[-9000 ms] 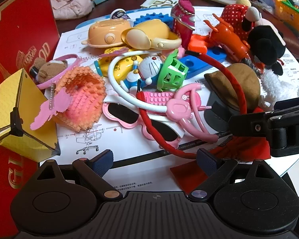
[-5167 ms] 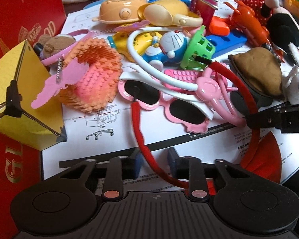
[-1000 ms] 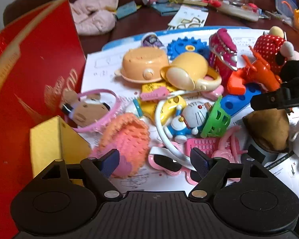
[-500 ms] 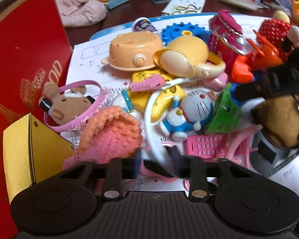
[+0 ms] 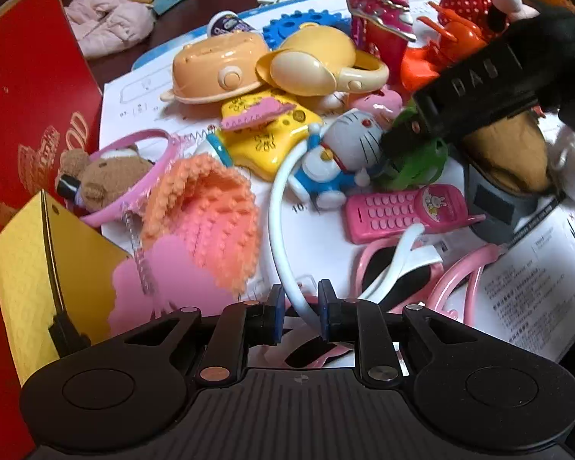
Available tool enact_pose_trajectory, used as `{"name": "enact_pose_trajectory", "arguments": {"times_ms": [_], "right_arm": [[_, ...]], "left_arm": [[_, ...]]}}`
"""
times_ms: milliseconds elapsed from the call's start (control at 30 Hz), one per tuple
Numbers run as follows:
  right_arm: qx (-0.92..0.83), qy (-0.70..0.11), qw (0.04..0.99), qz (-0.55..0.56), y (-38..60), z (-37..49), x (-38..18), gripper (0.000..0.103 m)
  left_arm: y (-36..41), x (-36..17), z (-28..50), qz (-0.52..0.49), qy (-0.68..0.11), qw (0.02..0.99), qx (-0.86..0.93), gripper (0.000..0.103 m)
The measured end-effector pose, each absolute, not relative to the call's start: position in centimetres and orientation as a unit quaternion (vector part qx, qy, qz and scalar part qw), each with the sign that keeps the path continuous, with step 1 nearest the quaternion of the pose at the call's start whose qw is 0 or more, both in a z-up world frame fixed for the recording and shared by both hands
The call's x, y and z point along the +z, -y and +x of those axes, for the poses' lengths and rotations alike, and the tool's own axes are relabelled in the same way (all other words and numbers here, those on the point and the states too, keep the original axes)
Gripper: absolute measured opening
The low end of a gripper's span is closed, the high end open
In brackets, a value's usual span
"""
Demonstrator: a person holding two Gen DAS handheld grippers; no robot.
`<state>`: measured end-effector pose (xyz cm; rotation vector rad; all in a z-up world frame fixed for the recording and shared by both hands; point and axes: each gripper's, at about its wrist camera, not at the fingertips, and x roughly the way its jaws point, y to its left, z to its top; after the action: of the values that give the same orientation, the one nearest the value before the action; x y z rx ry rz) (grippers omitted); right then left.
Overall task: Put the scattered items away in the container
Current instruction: 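Reach the right gripper toward the green plastic ring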
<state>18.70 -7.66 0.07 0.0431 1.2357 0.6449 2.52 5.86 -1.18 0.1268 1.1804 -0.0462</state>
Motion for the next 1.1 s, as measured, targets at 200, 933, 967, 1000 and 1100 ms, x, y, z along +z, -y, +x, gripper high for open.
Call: {"name": "enact_pose_trajectory", "arguments": {"times_ms": [200, 933, 967, 1000, 1100], "right_arm": [[0.314, -0.591, 0.743, 0.022, 8.7, 17.1, -0.5, 0.057], [0.288, -0.578, 0.763, 0.029, 9.6, 18.1, 0.2, 0.057], [0.285, -0.579, 0.764, 0.026, 9.8, 18.1, 0.2, 0.057], [0.28, -0.578, 0.766, 0.023, 10.0, 18.0, 0.1, 0.058], [0.273, -0.575, 0.772, 0.015, 10.6, 17.9, 0.2, 0.058]], "left_arm": [[-6.4, -1.3, 1.6, 0.061, -0.562, 0.825, -0.033, 0.014], [-8.2, -1.4, 4.6, 0.007, -0.546, 0.838, 0.029, 0.013], [-8.1, -1.3, 4.5, 0.008, -0.545, 0.838, 0.025, 0.02], [-8.0, -1.1, 4.3, 0.01, -0.542, 0.84, 0.021, 0.028], [-7.9, -0.6, 3.5, 0.008, -0.536, 0.844, 0.009, 0.037]]}}
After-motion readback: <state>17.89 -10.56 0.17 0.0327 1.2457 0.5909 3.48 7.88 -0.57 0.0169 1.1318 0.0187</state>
